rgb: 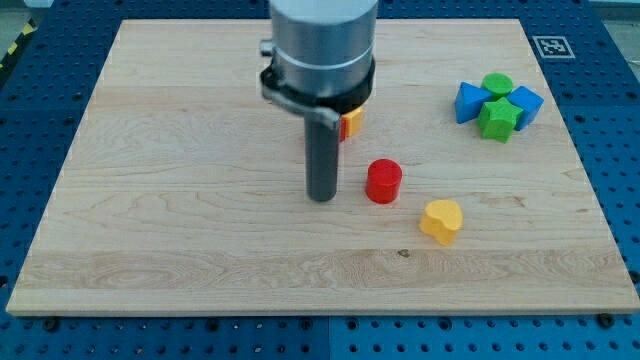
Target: Push the red circle into the red star
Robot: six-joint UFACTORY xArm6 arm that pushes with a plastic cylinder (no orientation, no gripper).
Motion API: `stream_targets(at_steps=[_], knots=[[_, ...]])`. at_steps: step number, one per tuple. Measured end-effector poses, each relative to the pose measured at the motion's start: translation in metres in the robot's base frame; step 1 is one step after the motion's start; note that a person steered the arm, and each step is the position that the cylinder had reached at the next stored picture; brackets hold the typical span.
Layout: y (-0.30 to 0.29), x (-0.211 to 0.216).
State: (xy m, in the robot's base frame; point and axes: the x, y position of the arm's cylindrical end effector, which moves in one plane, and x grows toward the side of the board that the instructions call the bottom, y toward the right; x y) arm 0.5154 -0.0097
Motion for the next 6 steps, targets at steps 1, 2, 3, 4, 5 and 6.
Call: stream_targets(at_steps=[1,2,3,4,5,6], knots=[[0.022,0.024],[0.061,0.022],[0.093,0.019],[0.091,0.006],[0.067,-0.012],[0.053,-0.028]])
